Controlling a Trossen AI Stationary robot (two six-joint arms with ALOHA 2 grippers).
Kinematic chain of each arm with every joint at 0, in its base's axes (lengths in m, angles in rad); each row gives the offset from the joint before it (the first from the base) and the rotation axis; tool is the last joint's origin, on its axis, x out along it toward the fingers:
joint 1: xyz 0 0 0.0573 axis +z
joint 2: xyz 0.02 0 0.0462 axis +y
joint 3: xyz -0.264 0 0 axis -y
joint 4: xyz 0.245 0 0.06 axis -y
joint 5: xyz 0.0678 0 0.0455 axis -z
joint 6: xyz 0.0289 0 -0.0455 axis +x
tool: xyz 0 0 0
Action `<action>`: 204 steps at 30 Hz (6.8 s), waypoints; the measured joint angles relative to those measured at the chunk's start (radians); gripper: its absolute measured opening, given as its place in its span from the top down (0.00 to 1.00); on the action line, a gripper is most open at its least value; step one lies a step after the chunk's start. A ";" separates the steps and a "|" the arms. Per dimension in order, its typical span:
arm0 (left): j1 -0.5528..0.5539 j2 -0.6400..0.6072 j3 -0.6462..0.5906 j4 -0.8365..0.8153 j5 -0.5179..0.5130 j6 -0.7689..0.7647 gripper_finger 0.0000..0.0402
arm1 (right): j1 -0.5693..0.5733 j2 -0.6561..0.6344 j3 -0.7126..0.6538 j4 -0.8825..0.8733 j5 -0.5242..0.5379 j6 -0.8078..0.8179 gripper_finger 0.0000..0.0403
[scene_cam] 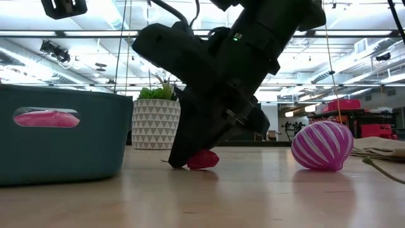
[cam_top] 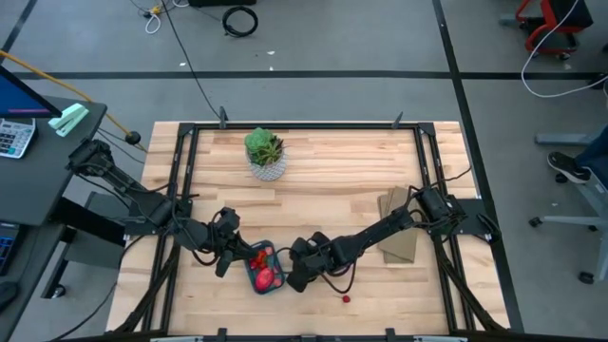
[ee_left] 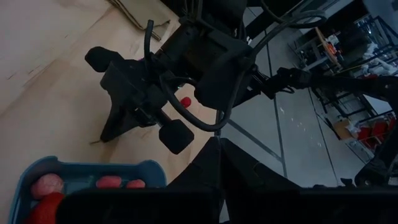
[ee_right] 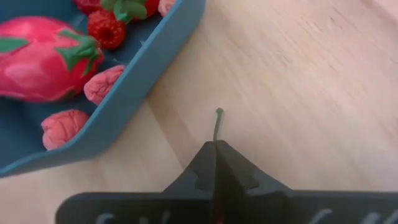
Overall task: Pick and placing Produce into tupperware
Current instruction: Put the left red cherry into the bin, then put the purple onion into the bin
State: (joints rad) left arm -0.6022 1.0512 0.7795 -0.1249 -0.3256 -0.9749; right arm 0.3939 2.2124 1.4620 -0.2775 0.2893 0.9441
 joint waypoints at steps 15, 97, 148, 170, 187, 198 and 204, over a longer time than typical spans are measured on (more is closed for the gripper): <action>0.000 0.000 0.000 0.001 -0.004 -0.008 0.97 | -0.020 -0.100 -0.002 0.065 0.224 0.222 0.99; 0.056 0.000 0.000 0.001 -0.108 0.045 0.98 | -0.022 -0.309 -0.039 -0.694 -0.441 0.426 0.27; 0.106 0.000 0.000 -0.002 -0.108 0.044 0.94 | -0.034 -0.308 -0.275 -0.338 -0.353 0.439 0.40; 0.105 0.000 0.000 0.001 -0.108 0.044 0.94 | -0.034 -0.333 -0.272 0.004 -0.339 0.400 0.45; 0.112 0.000 0.000 0.010 -0.089 0.054 0.95 | -0.040 -0.336 -0.271 0.115 -0.324 0.228 0.35; 0.110 0.000 0.000 0.009 -0.089 0.042 0.98 | 0.008 -0.336 -0.271 -0.077 -0.235 -0.015 0.25; 0.110 0.000 0.000 0.009 -0.089 0.041 0.95 | 0.008 -0.336 -0.269 -0.079 -0.282 0.015 0.25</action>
State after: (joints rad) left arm -0.4919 1.0512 0.7795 -0.1158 -0.4145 -0.9339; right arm 0.4021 1.8764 1.1930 -0.3562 0.0070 0.9593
